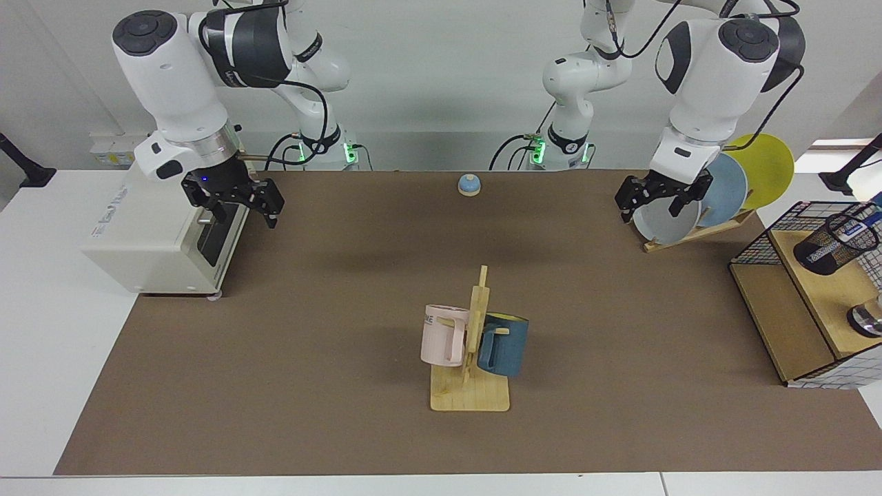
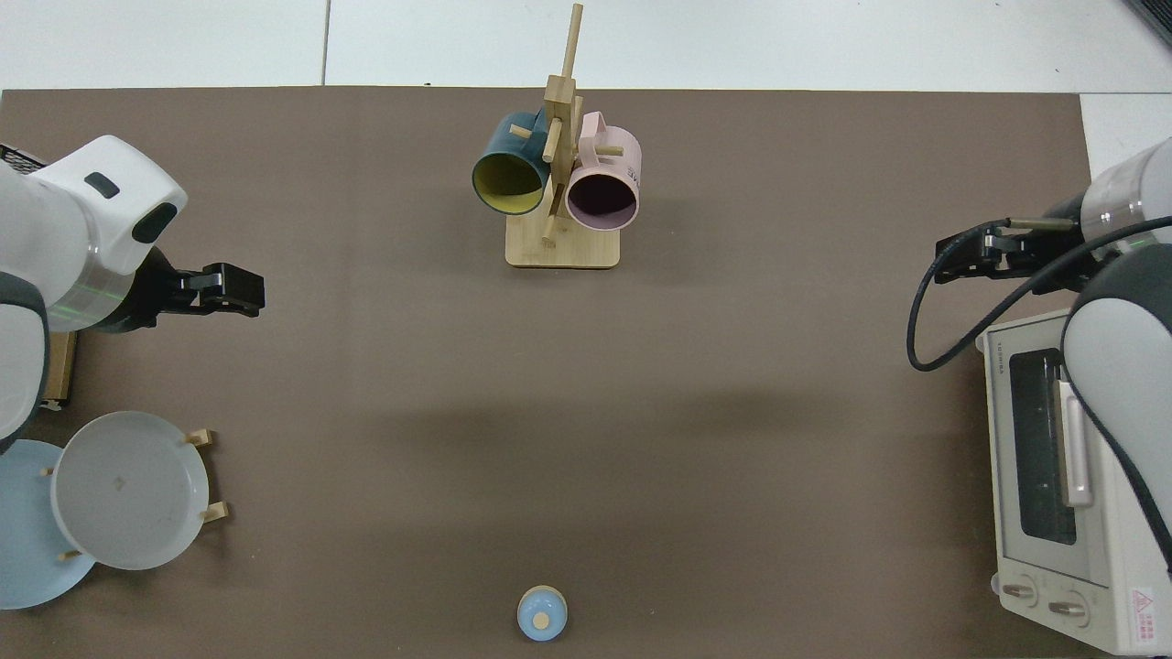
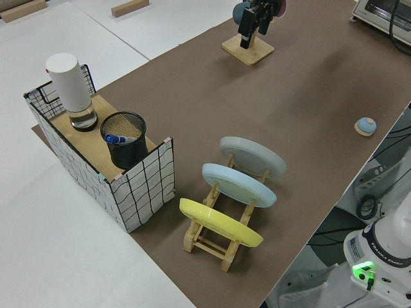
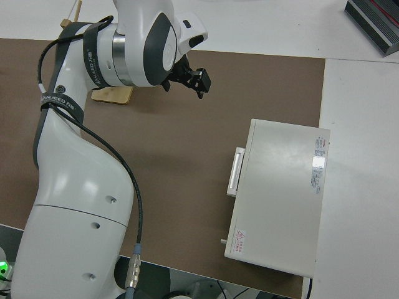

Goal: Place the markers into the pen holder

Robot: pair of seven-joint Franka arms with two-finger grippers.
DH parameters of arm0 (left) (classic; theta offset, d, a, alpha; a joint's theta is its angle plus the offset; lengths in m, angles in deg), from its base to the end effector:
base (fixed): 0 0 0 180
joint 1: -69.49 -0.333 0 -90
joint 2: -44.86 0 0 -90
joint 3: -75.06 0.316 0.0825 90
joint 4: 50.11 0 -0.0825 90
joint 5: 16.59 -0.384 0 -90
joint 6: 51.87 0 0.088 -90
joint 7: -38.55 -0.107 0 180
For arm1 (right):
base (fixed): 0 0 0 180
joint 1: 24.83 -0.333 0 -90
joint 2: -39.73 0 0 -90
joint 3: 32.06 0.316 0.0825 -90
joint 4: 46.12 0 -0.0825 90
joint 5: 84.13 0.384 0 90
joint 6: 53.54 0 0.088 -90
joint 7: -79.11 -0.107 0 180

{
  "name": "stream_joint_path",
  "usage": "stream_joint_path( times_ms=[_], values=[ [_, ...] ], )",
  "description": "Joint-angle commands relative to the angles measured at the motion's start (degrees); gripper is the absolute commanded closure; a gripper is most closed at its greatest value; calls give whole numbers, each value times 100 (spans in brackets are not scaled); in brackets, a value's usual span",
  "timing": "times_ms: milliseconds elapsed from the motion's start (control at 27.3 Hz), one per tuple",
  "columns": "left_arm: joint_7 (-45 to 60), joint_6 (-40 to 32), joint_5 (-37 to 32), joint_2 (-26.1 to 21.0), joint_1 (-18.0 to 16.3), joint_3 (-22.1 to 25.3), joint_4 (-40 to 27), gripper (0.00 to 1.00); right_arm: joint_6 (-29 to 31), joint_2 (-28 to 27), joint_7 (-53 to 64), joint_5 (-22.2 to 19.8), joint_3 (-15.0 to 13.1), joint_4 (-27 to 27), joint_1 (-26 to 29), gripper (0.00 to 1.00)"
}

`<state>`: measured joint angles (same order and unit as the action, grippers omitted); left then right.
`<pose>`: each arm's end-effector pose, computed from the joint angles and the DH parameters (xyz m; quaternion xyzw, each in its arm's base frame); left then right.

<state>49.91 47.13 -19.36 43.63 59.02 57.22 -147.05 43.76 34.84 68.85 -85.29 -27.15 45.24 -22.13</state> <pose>0.5665 -0.0672 0.5692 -0.9993 -0.0313 -0.0110 0.0191 0.5894 0.0189 0.5758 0.9975 -0.0692 0.0100 0.0054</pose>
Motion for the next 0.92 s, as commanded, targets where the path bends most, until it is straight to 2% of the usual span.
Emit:
stream_joint_path(
  times_ms=[0, 147, 330, 879],
  values=[
    [-2, 5, 181, 334, 563, 712, -185, 0, -36, 49, 121, 55, 63, 32, 108, 0],
    [-37, -100, 189, 449, 765, 931, -194, 0, -36, 49, 121, 55, 63, 32, 91, 0],
    [-432, -170, 286, 545, 1336, 1616, -256, 0, -36, 49, 121, 55, 63, 32, 82, 0],
    [-450, -109, 330, 581, 1346, 1652, -291, 0, -36, 49, 121, 55, 63, 32, 91, 0]
  ],
)
